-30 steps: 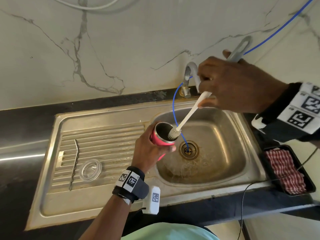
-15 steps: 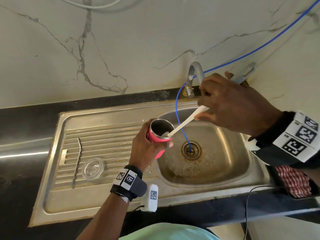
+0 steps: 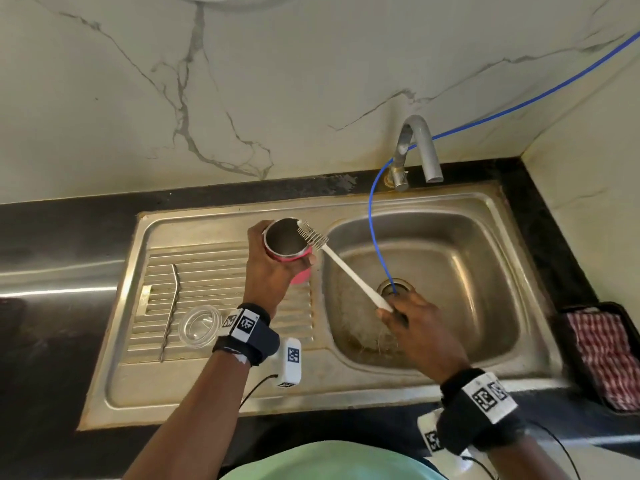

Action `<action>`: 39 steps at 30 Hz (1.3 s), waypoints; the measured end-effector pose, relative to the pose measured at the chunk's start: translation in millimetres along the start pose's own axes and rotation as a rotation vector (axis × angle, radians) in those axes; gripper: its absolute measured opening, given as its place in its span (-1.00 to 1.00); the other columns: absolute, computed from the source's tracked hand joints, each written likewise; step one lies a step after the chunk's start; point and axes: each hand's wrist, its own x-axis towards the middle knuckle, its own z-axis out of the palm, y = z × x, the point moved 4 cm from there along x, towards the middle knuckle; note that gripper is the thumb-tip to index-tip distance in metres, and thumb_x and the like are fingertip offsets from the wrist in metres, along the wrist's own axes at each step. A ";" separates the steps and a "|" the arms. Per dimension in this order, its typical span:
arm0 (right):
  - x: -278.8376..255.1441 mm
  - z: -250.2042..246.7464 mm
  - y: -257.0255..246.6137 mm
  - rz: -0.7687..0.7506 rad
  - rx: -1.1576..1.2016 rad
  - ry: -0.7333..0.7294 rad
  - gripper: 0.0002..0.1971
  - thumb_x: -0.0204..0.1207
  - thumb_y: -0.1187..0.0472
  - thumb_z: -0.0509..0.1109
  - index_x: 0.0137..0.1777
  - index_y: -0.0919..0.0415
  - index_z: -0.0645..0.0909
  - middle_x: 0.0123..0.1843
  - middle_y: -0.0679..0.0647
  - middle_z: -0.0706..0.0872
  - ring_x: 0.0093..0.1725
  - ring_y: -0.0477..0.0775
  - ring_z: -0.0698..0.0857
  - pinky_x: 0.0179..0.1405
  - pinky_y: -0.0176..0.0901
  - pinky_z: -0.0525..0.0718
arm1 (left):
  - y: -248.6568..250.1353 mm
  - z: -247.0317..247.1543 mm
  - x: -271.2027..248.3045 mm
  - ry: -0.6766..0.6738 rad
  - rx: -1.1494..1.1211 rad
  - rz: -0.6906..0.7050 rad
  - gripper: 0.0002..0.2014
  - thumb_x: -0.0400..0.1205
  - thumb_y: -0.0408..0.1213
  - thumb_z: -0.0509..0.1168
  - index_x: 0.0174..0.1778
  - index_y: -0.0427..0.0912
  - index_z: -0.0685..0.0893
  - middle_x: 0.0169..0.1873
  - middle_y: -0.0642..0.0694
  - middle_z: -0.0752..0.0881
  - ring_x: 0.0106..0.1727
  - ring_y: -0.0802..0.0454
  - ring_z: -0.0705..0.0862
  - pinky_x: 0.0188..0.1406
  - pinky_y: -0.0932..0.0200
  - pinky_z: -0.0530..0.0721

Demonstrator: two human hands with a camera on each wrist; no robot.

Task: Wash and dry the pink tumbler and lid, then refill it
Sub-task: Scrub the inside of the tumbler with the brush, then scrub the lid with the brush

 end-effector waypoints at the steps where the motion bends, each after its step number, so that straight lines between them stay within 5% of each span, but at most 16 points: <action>1: -0.7 5.7 -1.6 0.016 0.019 -0.008 -0.80 0.73 0.04 0.43 0.28 -0.03 0.75 0.04 -0.14 0.65 -0.05 -0.17 0.68 0.09 0.01 0.73 | -4.7 -1.9 1.2 0.003 0.002 -0.010 -0.07 0.30 -0.52 0.78 0.52 -0.07 0.47 0.24 0.11 0.72 0.18 0.32 0.74 0.13 0.38 0.70; 10: -3.9 14.5 -4.6 0.039 0.126 -0.006 -0.84 0.71 0.00 0.44 0.18 -0.03 0.77 -0.02 -0.12 0.68 -0.08 -0.10 0.72 0.04 0.03 0.78 | -28.5 -17.5 4.1 0.012 -0.014 -0.077 -0.07 0.33 -0.54 0.77 0.53 -0.07 0.42 0.27 0.09 0.69 0.16 0.38 0.74 0.07 0.40 0.70; 15: -7.2 14.0 -0.2 0.054 0.186 -0.051 -0.87 0.71 0.00 0.43 0.18 -0.13 0.75 0.01 -0.13 0.68 -0.06 -0.11 0.75 0.06 -0.01 0.81 | -31.1 -14.3 4.2 -0.018 -0.003 -0.088 -0.04 0.34 -0.46 0.80 0.55 -0.03 0.40 0.32 0.02 0.69 0.28 0.17 0.74 0.04 0.41 0.72; 21: -15.5 10.0 0.4 0.040 0.255 -0.083 -0.87 0.70 0.05 0.44 0.14 -0.24 0.69 0.01 -0.13 0.74 -0.06 -0.16 0.80 0.03 -0.08 0.81 | -33.7 -31.7 -4.5 -0.160 0.211 -0.115 0.25 0.37 -0.44 0.79 0.82 -0.09 0.06 0.45 0.05 0.57 0.32 0.32 0.66 0.22 0.53 0.59; 26: -26.5 -2.3 6.0 0.001 0.249 -0.033 -0.88 0.67 0.10 0.47 0.13 -0.16 0.72 -0.08 -0.09 0.79 -0.10 -0.13 0.80 -0.11 -0.37 0.72 | -46.1 -95.2 -15.1 -0.119 0.784 -0.119 -0.32 0.55 -0.22 0.66 0.60 -0.14 0.61 0.62 -0.16 0.53 0.64 -0.19 0.49 0.56 0.01 0.48; 30: -33.7 -9.4 8.3 -0.027 0.244 -0.023 -0.87 0.64 0.11 0.47 0.12 -0.13 0.73 -0.14 -0.11 0.79 -0.10 -0.16 0.81 -0.16 -0.48 0.65 | -64.5 -141.1 -30.2 -0.206 1.160 -0.316 -0.18 0.51 -0.03 0.65 0.70 0.08 0.49 0.74 -0.08 0.40 0.77 -0.26 0.31 0.52 -0.57 0.53; 36: -37.8 -7.9 9.8 -0.055 0.201 -0.017 -0.86 0.62 0.02 0.45 0.13 -0.20 0.71 -0.09 -0.25 0.77 -0.07 -0.14 0.80 -0.14 -0.47 0.67 | -74.5 -145.9 -39.8 -0.293 1.148 -0.408 -0.09 0.49 -0.23 0.65 0.78 0.02 0.42 0.60 -0.30 0.51 0.62 -0.45 0.43 0.52 -0.38 0.58; 39: -41.1 -12.6 3.7 -0.082 0.190 0.008 -0.82 0.57 -0.13 0.39 0.11 -0.21 0.73 -0.13 -0.23 0.77 -0.07 -0.12 0.79 -0.13 -0.39 0.68 | -64.1 -144.9 -37.5 -0.253 1.111 -0.435 -0.09 0.45 -0.06 0.70 0.74 0.03 0.48 0.55 -0.35 0.51 0.55 -0.50 0.48 0.49 -0.32 0.58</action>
